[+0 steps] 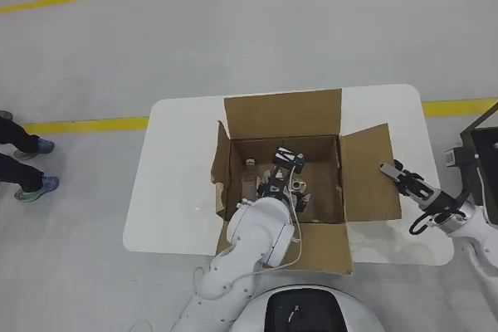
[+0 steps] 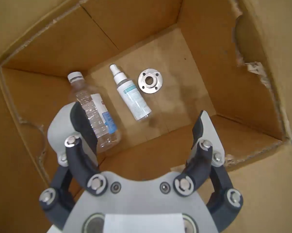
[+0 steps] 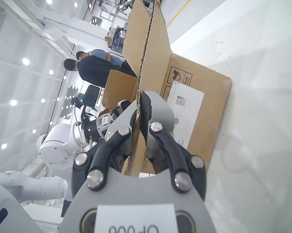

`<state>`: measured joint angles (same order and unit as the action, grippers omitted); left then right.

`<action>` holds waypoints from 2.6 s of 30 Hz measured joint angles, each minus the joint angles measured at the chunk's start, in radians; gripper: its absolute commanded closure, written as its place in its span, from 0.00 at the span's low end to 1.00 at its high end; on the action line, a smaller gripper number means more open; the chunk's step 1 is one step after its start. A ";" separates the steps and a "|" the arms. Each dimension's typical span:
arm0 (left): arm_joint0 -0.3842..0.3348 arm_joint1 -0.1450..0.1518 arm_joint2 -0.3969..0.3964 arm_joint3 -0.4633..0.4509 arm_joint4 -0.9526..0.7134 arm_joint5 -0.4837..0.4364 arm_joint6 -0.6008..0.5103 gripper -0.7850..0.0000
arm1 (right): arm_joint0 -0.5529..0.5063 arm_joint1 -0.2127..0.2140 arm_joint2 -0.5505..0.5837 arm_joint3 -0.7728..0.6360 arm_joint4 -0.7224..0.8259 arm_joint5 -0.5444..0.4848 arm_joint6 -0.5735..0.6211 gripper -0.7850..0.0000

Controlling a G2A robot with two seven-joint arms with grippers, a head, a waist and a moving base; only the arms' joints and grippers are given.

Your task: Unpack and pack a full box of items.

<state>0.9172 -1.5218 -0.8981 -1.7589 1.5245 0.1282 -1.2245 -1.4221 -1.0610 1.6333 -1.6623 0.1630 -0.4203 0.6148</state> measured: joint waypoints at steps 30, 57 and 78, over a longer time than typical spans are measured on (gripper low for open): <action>-0.186 -0.036 -0.075 0.293 0.000 0.113 -0.195 0.00 | 0.007 0.004 0.012 -0.082 -0.061 -0.070 -0.022 1.00; -0.201 -0.050 -0.134 0.468 -0.127 0.068 -0.112 0.00 | 0.019 0.008 0.003 -0.104 -0.088 -0.082 -0.025 1.00; -0.209 -0.053 -0.162 0.391 -0.121 0.054 -0.132 0.00 | 0.028 0.011 -0.003 -0.071 -0.098 -0.079 -0.021 1.00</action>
<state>0.7081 -1.5749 -1.0604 -1.3681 1.4035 0.1818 -1.3564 -1.3942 -1.0495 1.6307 -1.7334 0.0651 -0.4989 0.5940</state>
